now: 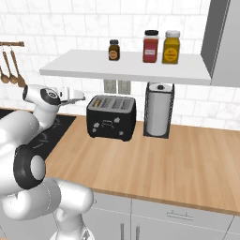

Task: Start the toaster. Once the lever pops up, take the bread to the plate on the dining counter.

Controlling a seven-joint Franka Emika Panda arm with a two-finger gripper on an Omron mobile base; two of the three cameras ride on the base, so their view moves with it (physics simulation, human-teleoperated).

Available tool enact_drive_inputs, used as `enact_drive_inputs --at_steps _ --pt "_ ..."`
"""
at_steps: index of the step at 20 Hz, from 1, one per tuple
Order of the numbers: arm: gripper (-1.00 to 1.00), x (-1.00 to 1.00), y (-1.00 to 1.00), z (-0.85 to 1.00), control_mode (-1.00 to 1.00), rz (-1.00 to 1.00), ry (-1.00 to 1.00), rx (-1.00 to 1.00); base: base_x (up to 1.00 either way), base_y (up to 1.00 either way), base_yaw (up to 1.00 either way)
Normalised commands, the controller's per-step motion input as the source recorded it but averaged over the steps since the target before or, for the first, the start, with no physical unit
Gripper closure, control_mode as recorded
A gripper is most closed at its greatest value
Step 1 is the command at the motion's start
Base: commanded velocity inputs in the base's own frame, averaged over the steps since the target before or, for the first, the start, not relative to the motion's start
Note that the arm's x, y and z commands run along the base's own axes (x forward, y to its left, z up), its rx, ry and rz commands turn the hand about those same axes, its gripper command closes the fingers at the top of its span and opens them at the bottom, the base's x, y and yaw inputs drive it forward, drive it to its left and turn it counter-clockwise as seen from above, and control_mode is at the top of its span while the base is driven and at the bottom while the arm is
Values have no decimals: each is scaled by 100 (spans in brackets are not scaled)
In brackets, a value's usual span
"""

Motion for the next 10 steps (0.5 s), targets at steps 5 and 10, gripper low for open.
enact_drive_inputs --at_steps 5,10 --pt "-100 0 0 0 -100 0 0 0 0 0 0" --pt "-100 0 0 0 -100 0 0 0 0 0 0"
